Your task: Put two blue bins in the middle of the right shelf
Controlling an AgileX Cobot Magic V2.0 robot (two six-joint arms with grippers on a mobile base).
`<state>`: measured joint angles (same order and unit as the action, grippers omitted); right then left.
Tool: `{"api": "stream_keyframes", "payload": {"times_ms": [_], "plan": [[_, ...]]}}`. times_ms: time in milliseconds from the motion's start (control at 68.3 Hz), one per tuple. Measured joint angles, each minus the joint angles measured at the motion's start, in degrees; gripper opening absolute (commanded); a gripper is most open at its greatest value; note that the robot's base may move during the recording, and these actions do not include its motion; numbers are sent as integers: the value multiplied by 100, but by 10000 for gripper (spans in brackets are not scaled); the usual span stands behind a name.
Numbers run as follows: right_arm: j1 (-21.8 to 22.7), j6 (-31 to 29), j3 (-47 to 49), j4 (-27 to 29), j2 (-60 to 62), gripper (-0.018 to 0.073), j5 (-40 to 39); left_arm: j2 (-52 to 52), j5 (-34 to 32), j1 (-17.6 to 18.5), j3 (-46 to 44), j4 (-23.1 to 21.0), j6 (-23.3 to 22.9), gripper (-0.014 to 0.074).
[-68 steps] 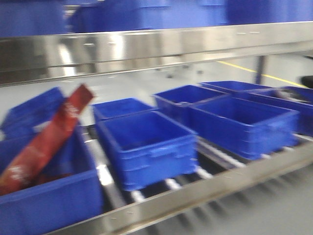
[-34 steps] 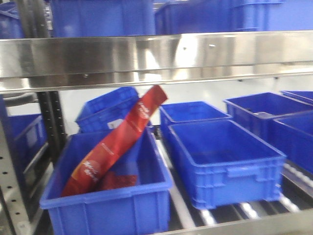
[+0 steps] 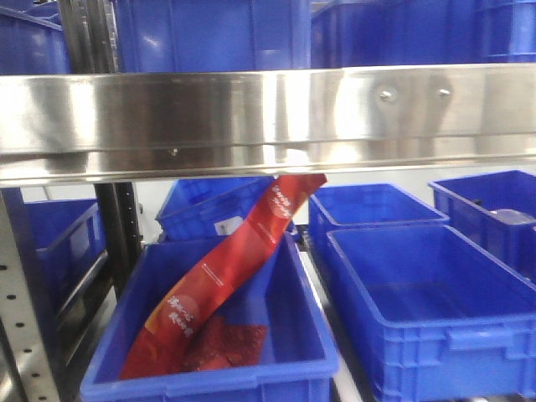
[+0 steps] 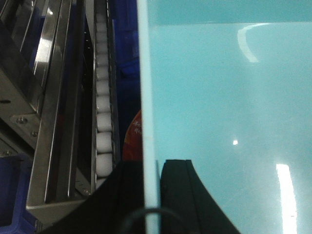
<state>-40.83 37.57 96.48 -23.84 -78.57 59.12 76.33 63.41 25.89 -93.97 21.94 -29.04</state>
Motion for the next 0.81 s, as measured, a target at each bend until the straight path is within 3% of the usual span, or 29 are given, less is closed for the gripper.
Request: {"api": "stream_keyframes", "payload": {"times_ms": [805], "plan": [[0,0,0,0,0,-163,0,0,0,0,0,0,0,-111]]}}
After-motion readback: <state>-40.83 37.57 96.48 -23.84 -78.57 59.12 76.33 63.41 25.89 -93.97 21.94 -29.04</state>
